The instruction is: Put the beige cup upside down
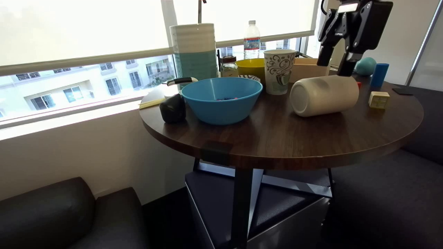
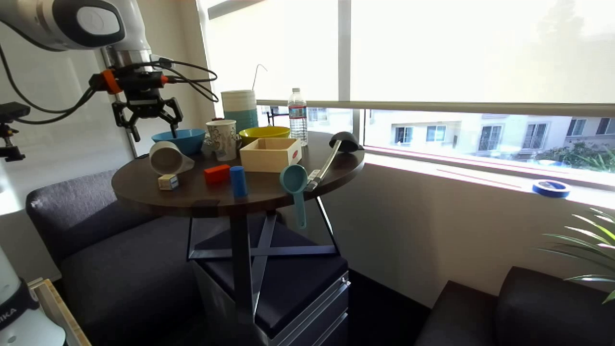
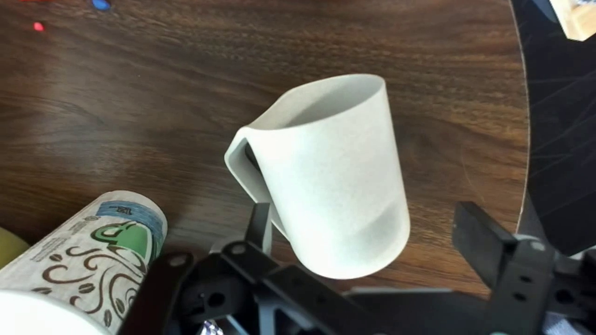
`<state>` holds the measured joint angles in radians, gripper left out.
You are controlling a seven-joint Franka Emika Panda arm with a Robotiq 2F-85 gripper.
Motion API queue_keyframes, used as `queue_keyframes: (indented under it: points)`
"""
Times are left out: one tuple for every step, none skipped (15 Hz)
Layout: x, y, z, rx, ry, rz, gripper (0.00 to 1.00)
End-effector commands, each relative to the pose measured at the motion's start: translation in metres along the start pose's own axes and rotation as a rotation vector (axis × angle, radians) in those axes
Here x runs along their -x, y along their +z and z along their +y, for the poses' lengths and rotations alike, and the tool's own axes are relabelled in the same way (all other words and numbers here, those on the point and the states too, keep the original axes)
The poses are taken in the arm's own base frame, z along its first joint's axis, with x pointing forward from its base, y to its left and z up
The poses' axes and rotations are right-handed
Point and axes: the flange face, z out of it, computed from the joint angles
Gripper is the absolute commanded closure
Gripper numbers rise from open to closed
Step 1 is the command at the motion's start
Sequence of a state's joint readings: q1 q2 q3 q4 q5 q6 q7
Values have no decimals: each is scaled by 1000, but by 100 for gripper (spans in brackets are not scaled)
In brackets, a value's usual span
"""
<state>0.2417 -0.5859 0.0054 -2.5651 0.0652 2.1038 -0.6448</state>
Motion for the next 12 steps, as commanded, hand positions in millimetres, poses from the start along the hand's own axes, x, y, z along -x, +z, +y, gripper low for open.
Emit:
queue_keyframes:
  points:
    - [4, 13, -2, -49, -36, -42, 0]
    - [4, 17, -4, -62, -54, -53, 0]
    - [3, 20, -6, -73, -84, -56, 0]
    - [1, 23, -8, -78, -109, -56, 0]
    - [-1, 25, -10, -84, -137, -49, 0]
    - [-5, 24, -12, -78, -168, -38, 0]
    - [-7, 24, -14, -72, -193, -30, 0]
    - [-9, 24, -15, -66, -220, -26, 0]
    - [-10, 25, -15, -62, -235, -21, 0]
    - [-11, 26, -15, -67, -251, -13, 0]
    - [-12, 27, -14, -56, -255, -10, 0]
    - [-13, 29, -12, -56, -258, 0, 0]
